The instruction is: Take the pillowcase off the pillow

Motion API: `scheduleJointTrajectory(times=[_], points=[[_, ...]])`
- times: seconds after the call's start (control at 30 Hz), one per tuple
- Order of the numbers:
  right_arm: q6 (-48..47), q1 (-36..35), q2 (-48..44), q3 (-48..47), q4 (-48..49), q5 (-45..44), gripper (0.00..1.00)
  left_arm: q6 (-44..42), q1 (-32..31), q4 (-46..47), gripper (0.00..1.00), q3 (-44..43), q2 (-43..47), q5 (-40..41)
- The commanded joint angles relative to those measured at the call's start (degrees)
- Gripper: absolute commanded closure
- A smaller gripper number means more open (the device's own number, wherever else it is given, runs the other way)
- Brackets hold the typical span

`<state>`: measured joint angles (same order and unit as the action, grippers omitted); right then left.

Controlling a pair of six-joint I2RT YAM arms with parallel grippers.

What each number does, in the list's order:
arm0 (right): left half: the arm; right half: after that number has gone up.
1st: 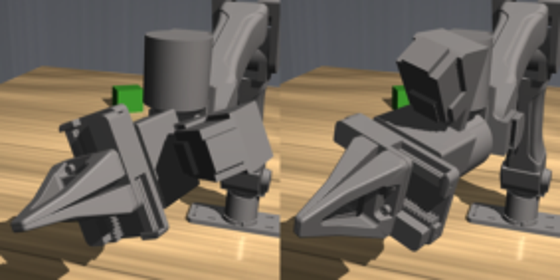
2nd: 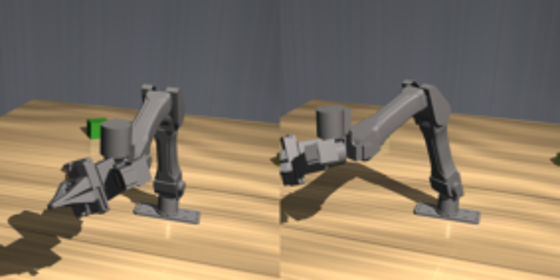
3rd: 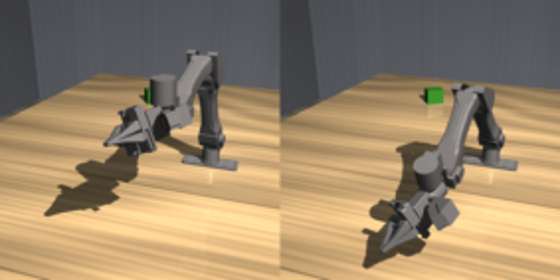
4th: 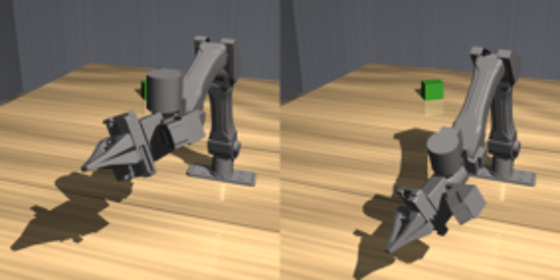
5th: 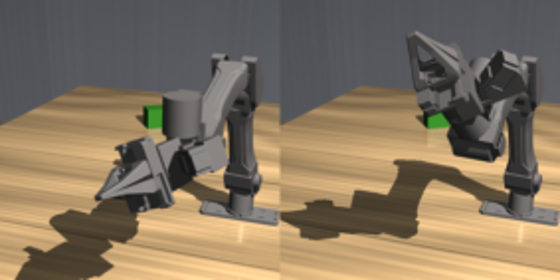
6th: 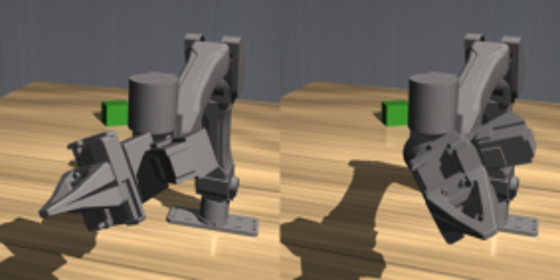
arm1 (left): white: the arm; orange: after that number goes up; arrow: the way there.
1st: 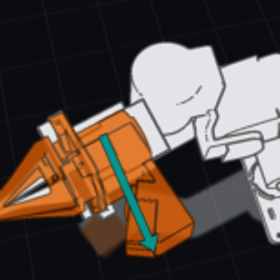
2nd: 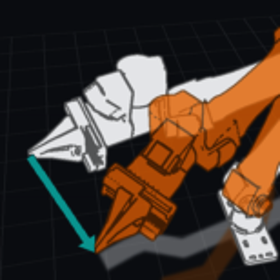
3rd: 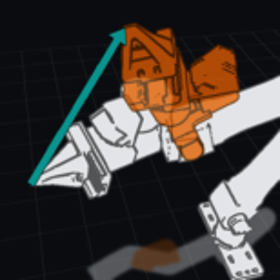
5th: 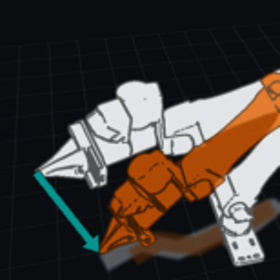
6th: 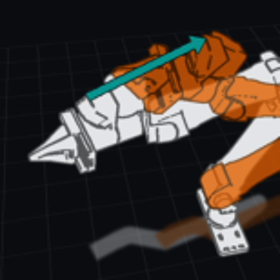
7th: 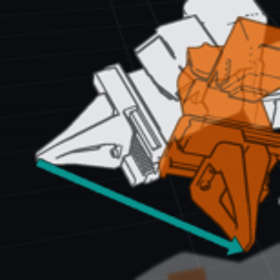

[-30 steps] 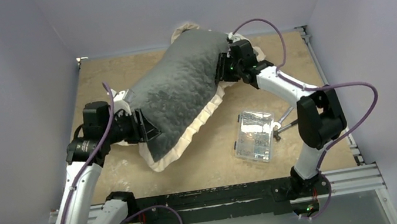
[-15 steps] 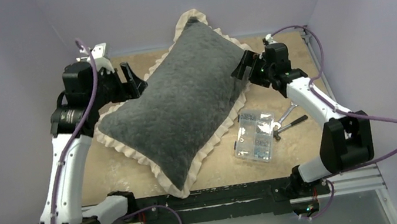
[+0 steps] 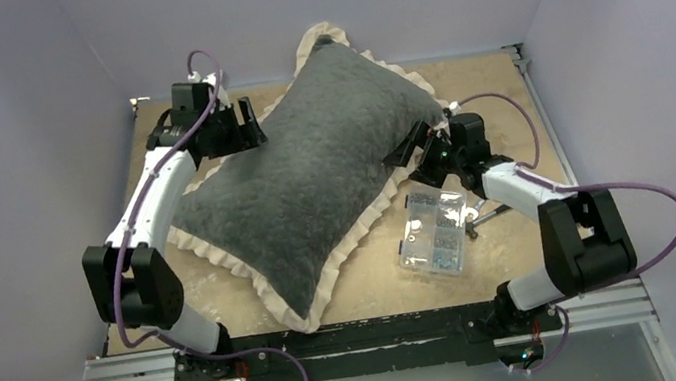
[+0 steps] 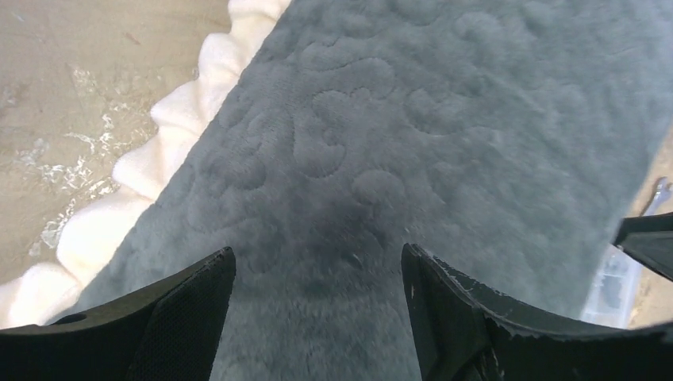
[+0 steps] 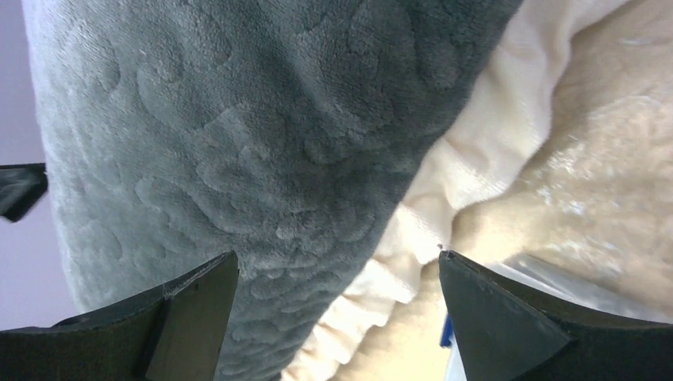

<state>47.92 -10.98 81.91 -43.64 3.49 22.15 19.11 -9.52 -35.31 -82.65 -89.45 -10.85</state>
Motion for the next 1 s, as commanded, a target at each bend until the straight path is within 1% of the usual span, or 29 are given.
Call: scheduleJointTrajectory(times=[0.0, 0.13, 0.27, 0.33, 0.37, 0.43, 0.5, 0.57, 0.63, 0.67, 0.8, 0.87, 0.97], points=[[4.9, -0.7, 2.4, 1.5, 12.9, 4.3, 0.01, -0.9, -0.2, 3.4, 0.26, 0.5, -2.9, -0.2], [6.8, -2.1, 8.3, 0.2, 17.8, 5.9, 0.01, 1.0, -0.1, 6.3, 0.3, 7.4, -3.5, -4.2], [8.1, -6.1, 13.5, -1.8, 23.1, 6.4, 0.01, 3.9, -0.2, 9.8, 0.35, 14.3, -2.8, -9.5], [8.1, -8.3, 16.2, -3.9, 24.3, 6.4, 0.01, 4.8, -0.4, 10.9, 0.36, 17.2, -1.9, -10.4], [8.3, -9.3, 17.5, -5.0, 25.4, 6.7, 0.03, 5.1, -0.4, 11.4, 0.37, 18.5, -1.4, -10.7], [9.1, -10.8, 19.5, -6.4, 27.5, 7.6, 0.11, 5.7, -0.5, 12.3, 0.39, 20.7, -0.4, -11.4], [10.2, -11.8, 20.4, -7.1, 29.8, 8.5, 0.24, 6.1, -0.7, 12.9, 0.4, 22.5, 0.5, -12.0], [10.6, -12.3, 20.3, -7.9, 30.5, 9.1, 0.42, 6.4, -0.8, 13.2, 0.43, 23.7, 1.4, -12.1], [10.6, -12.4, 19.1, -8.9, 29.8, 9.3, 0.64, 7.0, -1.1, 13.8, 0.45, 24.6, 2.4, -12.1], [10.5, -12.4, 18.0, -9.5, 28.7, 9.3, 0.72, 7.4, -1.3, 14.1, 0.45, 24.9, 3.1, -12.4], [6.0, -12.5, 13.4, -14.2, 19.9, 7.6, 1.0, 9.0, -2.4, 15.1, 0.47, 24.3, 4.5, -12.9], [3.3, -12.5, 11.0, -17.3, 14.9, 6.2, 1.0, 10.1, -3.4, 15.9, 0.47, 23.4, 4.8, -13.2], [-0.2, -12.5, 7.6, -22.6, 7.3, 4.0, 1.0, 12.2, -6.4, 17.7, 0.48, 21.6, 4.7, -13.5]])
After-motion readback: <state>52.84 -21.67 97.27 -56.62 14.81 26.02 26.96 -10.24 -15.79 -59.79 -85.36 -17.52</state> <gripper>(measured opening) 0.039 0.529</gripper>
